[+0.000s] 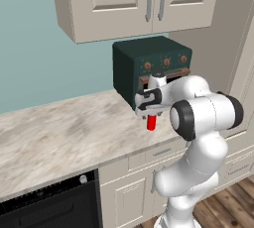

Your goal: Four empty soda cans are scattered around the kitchen. Gather all the cans and cluster them next to the stove for recycling.

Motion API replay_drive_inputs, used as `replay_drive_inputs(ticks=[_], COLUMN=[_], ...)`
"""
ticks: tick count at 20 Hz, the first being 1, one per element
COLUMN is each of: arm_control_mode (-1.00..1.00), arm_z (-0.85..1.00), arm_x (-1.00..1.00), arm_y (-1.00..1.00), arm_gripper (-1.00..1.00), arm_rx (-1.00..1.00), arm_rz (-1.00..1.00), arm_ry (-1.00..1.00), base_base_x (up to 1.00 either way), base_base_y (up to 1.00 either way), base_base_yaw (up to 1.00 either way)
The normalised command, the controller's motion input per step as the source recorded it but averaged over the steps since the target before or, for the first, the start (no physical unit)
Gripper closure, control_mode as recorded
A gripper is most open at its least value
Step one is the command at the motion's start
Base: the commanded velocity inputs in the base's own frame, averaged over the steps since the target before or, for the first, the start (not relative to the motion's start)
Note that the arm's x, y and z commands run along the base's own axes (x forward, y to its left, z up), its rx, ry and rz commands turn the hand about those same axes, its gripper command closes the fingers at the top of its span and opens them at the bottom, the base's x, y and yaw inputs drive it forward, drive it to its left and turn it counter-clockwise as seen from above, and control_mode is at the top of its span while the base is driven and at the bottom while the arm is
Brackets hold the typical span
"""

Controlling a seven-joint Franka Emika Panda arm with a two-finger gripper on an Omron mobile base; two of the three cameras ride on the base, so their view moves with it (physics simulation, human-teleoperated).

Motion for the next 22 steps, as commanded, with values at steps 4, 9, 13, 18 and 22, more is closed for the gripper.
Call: replay_drive_inputs(ticks=[4, 9, 13, 18, 22], arm_control_mode=[-1.0, -1.0, -1.0, -1.0, -1.0], arm_z=[-0.06, -0.07, -0.02, 0.2, 0.26], arm_x=[0.0, 0.0, -0.06, -0.3, -0.39], arm_y=[0.0, 0.0, 0.0, 0.0, 0.01], arm_gripper=[1.0, 1.0, 1.0, 1.0, 1.0], arm_rx=[0.0, 0.01, 0.04, 0.0, 0.0], arm_rz=[0.0, 0.0, 0.02, 0.01, 0.0], arm_ry=[0.0, 0.0, 0.0, 0.0, 0.0], base_base_x=[0.0, 0.0, 0.0, 0.0, 0.0], base_base_y=[0.0, 0.0, 0.0, 0.0, 0.0], base_base_yaw=[0.0, 0.0, 0.0, 0.0, 0.0])
